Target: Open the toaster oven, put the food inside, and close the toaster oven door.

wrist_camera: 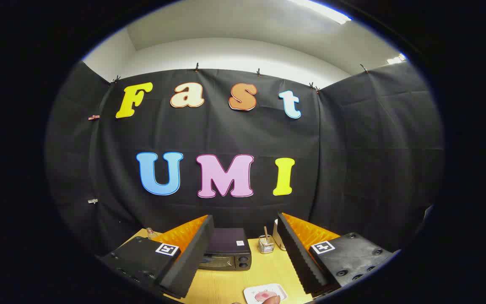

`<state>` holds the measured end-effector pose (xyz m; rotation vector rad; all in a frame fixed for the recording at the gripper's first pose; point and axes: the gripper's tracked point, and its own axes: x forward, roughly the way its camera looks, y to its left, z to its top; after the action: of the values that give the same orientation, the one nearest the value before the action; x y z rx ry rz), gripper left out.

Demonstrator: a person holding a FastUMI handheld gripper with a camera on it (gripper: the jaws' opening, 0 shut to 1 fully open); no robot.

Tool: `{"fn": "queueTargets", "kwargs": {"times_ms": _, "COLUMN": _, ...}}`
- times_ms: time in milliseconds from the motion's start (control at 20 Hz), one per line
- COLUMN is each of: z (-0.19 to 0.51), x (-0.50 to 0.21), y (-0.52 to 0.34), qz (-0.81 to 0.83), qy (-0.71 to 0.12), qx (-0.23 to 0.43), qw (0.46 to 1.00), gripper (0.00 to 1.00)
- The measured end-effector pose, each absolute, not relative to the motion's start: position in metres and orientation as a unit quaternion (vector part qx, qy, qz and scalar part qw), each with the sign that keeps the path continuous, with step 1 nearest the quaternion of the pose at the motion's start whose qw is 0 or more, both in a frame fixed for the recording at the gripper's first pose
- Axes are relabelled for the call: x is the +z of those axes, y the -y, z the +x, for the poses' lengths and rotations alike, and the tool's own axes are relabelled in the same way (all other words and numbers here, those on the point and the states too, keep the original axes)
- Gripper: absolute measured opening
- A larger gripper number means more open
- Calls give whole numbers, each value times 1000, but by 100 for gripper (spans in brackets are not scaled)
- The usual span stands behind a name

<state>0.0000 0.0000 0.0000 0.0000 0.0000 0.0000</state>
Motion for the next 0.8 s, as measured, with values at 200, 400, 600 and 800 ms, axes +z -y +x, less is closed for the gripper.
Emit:
{"fn": "queueTargets", "kwargs": {"times_ms": 200, "z": 0, "x": 0, "y": -4, "qz": -3, "qy": -1, "qx": 1, "qw": 1000, "gripper": 98}}
{"fn": "queueTargets", "kwargs": {"times_ms": 400, "z": 1, "x": 1, "y": -9, "qz": -9, "qy": 0, "qx": 5, "qw": 1000, "gripper": 97}}
{"fn": "queueTargets", "kwargs": {"times_ms": 600, "z": 0, "x": 4, "y": -9, "qz": -10, "qy": 3, "qx": 5, "qw": 1000, "gripper": 97}}
{"fn": "queueTargets", "kwargs": {"times_ms": 800, "z": 1, "x": 3, "y": -9, "qz": -10, "qy": 2, "qx": 3, "qw": 1000, "gripper": 97}}
